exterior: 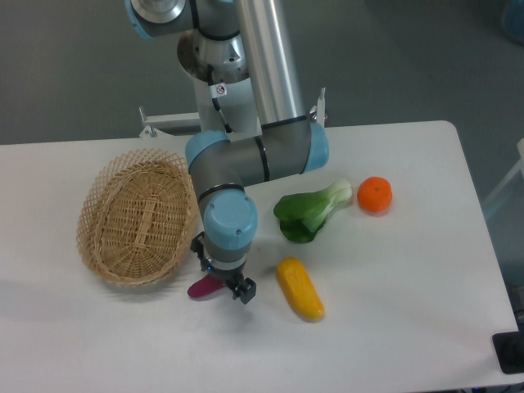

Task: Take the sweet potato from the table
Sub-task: 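Lower the open gripper over the purple sweet potato, then close the gripper on the purple sweet potato and lift it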

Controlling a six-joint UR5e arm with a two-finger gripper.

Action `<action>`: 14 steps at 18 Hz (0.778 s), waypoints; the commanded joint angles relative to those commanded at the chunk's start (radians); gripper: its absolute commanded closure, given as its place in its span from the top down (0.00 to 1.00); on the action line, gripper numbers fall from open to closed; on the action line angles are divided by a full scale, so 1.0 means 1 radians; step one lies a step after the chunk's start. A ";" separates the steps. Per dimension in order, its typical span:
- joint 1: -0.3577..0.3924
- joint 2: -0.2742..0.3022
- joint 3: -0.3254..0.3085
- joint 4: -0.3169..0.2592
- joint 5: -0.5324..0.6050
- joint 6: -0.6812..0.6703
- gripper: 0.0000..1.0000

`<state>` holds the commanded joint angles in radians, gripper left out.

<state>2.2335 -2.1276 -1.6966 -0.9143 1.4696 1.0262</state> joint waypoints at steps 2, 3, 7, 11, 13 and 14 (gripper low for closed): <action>-0.006 0.000 0.002 0.000 0.000 0.000 0.67; -0.006 0.002 0.002 0.000 0.000 0.000 0.53; -0.006 0.009 0.008 0.000 0.003 0.002 0.01; -0.006 0.017 0.031 0.002 0.009 0.005 0.00; -0.005 0.034 0.034 0.002 0.009 0.009 0.00; -0.003 0.038 0.037 0.002 0.008 0.012 0.00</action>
<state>2.2304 -2.0893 -1.6598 -0.9127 1.4772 1.0385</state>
